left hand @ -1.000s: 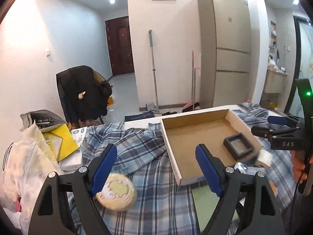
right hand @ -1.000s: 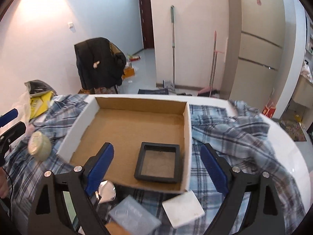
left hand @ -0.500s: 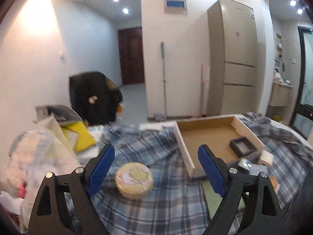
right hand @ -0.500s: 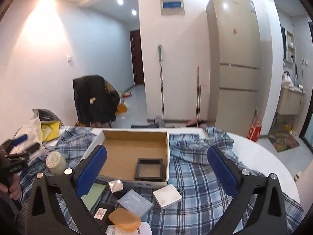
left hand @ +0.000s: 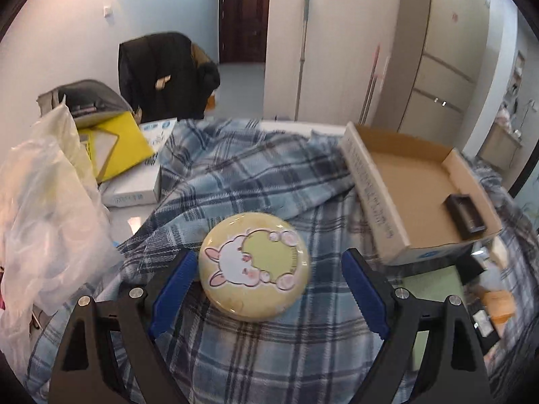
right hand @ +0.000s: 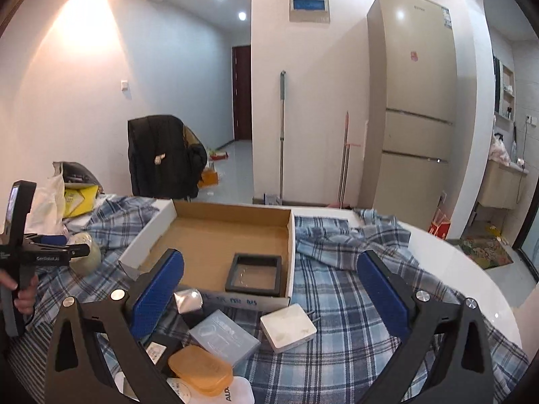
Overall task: Organize rigid objects
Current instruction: 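Set the tin down and regrasp it by its rim with the left gripper, then grasp the white square tile with the right gripper while the left carries the tin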
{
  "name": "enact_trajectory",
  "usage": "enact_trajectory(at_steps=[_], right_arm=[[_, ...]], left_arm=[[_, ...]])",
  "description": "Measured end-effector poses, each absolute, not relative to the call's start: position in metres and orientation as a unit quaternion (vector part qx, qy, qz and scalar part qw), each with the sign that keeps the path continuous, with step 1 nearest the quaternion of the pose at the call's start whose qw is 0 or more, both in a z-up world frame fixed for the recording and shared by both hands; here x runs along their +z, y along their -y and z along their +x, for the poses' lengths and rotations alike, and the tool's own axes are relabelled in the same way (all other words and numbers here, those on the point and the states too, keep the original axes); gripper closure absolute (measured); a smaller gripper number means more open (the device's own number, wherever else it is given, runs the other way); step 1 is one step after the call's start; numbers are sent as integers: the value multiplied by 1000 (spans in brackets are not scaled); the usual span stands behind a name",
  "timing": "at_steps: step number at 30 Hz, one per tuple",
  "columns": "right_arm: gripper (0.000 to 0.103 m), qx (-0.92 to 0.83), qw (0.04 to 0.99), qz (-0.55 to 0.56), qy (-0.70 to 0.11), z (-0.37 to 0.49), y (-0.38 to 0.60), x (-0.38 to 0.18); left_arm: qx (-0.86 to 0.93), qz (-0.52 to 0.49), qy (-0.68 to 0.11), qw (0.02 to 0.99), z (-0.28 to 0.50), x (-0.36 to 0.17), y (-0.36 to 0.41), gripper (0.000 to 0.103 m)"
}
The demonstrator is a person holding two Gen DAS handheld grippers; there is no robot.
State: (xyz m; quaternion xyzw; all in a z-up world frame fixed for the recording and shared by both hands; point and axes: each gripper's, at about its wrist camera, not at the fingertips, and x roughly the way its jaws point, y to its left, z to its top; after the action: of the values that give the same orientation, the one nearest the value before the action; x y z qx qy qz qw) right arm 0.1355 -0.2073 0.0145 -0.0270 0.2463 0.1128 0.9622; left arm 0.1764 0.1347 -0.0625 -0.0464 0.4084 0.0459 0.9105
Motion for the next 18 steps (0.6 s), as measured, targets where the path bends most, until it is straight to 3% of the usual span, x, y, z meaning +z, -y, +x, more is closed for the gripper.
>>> enact_trajectory(at_steps=[4, 7, 13, 18], right_arm=[[0, 109, 960, -12, -258, 141, 216, 10], [0, 100, 960, -5, -263, 146, 223, 8], [1, 75, 959, 17, -273, 152, 239, 9], [0, 70, 959, 47, -271, 153, 253, 21]], left_arm=[[57, -36, -428, 901, 185, -75, -137, 14], [62, -30, -430, 900, 188, -79, -140, 26], [63, -38, -415, 907, 177, -66, -140, 27], [40, -13, -357, 933, 147, -21, -115, 27]])
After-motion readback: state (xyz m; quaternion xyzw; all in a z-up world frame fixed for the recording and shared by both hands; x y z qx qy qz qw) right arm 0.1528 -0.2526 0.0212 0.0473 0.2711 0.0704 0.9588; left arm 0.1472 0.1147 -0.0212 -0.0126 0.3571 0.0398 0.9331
